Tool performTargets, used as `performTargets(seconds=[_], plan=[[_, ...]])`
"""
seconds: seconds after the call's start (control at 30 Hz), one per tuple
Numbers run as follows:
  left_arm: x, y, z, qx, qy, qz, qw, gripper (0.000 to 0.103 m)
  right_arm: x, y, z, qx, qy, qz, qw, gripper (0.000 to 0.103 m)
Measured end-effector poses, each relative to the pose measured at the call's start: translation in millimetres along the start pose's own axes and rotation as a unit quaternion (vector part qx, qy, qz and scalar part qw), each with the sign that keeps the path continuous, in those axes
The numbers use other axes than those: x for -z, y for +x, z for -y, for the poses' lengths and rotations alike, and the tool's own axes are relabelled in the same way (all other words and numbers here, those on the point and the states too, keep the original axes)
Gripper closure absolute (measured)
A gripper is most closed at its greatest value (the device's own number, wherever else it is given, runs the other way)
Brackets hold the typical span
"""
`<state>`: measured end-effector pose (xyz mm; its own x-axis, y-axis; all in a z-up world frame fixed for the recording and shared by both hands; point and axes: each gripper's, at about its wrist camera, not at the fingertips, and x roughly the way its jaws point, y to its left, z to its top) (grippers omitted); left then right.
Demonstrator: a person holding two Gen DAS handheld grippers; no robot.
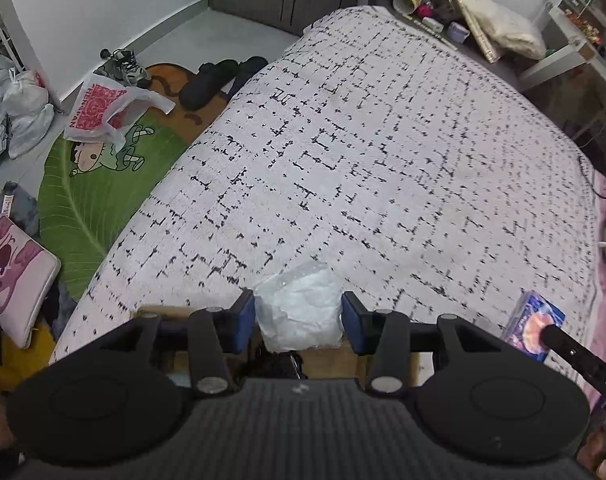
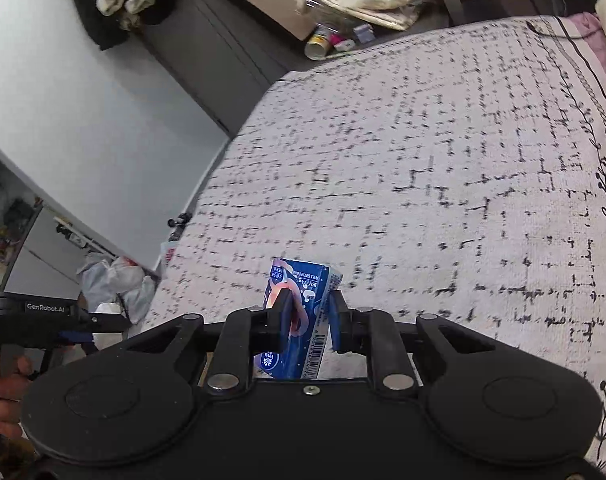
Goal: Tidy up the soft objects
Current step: 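Carry the white tissue and blue card box over the cardboard box with both tools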
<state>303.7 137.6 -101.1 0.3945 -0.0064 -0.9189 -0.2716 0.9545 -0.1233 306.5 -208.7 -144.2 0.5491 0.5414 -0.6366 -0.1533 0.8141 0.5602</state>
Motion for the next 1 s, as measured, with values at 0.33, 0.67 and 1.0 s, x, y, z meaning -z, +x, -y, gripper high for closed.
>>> performTargets(seconds=[0.33, 0.67, 1.0], plan=[[30, -20, -8, 0.04, 0.0, 0.026, 0.9989, 0.058, 16, -17, -38, -0.026, -0.008, 0.016, 1.0, 0.084], [58, 0, -11, 0.082, -0.021, 0.017, 0.9963, 0.056, 40, -19, -63, -0.046, -0.007, 0.009, 0.999, 0.084], [81, -7, -32, 0.059, -0.034, 0.026, 0.9974, 0.035, 54, -3, -94, -0.058, -0.033, -0.01, 0.998, 0.084]])
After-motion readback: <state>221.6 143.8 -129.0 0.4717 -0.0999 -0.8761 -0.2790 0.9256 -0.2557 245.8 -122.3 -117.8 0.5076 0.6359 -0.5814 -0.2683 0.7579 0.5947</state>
